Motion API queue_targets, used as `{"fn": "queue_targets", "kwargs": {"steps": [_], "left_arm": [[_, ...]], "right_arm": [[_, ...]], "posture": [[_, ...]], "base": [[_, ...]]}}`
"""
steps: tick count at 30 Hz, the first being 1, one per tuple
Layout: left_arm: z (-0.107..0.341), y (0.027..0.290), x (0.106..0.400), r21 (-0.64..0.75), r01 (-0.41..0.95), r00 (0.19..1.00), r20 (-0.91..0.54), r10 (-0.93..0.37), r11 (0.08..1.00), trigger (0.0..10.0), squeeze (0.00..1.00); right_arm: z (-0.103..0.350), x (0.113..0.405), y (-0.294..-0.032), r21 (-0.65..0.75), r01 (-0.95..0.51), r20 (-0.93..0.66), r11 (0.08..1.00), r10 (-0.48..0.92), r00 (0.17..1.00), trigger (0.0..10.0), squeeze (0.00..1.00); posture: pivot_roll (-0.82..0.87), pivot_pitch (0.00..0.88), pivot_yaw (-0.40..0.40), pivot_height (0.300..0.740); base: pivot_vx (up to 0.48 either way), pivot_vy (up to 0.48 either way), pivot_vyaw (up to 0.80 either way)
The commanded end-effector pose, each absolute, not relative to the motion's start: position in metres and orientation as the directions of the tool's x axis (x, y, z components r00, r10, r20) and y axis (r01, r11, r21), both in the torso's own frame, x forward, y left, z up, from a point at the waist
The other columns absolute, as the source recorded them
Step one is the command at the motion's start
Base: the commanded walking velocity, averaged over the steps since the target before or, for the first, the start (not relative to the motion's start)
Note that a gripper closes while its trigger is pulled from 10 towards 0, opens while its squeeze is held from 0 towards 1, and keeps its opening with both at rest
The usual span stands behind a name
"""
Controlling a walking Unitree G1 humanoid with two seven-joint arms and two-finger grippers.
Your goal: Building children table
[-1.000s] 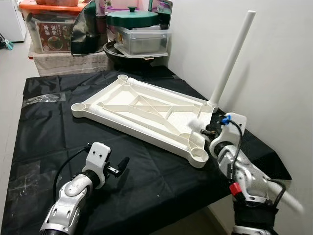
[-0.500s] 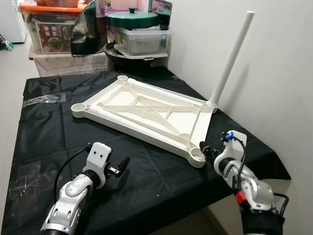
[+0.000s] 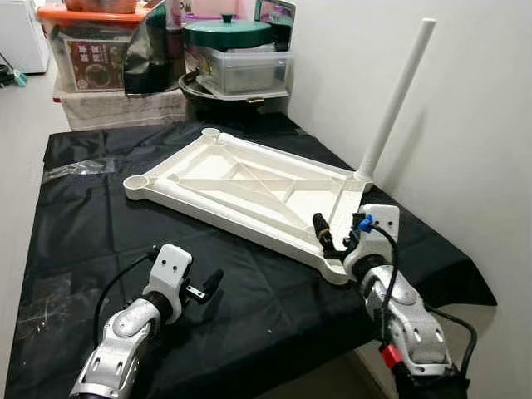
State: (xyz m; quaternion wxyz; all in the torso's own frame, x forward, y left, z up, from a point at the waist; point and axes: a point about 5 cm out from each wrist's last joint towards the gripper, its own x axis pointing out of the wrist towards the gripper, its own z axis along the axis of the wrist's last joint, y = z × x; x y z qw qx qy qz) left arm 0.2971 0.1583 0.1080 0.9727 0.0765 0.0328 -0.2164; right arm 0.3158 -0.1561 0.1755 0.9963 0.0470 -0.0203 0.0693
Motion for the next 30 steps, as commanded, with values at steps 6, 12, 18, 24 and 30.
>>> {"fn": "queue_targets", "kwargs": {"steps": [6,12,18,24,30], "left_arm": [[0.107,0.154,0.294,0.137,0.436,0.900,-0.099,-0.425,0.890,10.0,0.00],[0.108,0.155,0.293,0.113,0.409,0.912,-0.083,-0.401,0.906,10.0,0.00],[0.107,0.156,0.292,0.103,0.402,0.915,-0.089,-0.394,0.910,10.0,0.00],[0.108,0.154,0.292,0.092,0.401,0.915,-0.081,-0.395,0.911,10.0,0.00],[0.109,0.153,0.291,0.088,0.403,0.915,-0.077,-0.397,0.911,10.0,0.00]], "right_arm": [[0.179,0.312,-0.151,0.026,-0.168,0.087,0.985,0.166,0.982,10.0,1.00],[0.178,0.312,-0.146,-0.004,-0.172,0.087,0.985,0.172,0.981,10.0,0.03],[0.181,0.311,-0.138,0.009,-0.205,0.100,0.979,0.203,0.974,10.0,0.00],[0.182,0.311,-0.133,-0.029,-0.232,0.110,0.972,0.233,0.966,10.0,0.00],[0.184,0.312,-0.134,0.003,-0.210,0.125,0.978,0.208,0.970,10.0,0.00]], "posture": [[0.04,0.000,-0.078,0.740],[0.04,0.000,-0.078,0.740],[0.05,0.000,-0.085,0.740],[0.05,0.000,-0.086,0.740],[0.05,0.000,-0.087,0.740]], "base": [[0.000,0.000,0.00],[0.000,0.000,0.00],[0.000,0.000,0.00],[-0.291,0.000,0.00],[-0.423,0.000,0.39]]}}
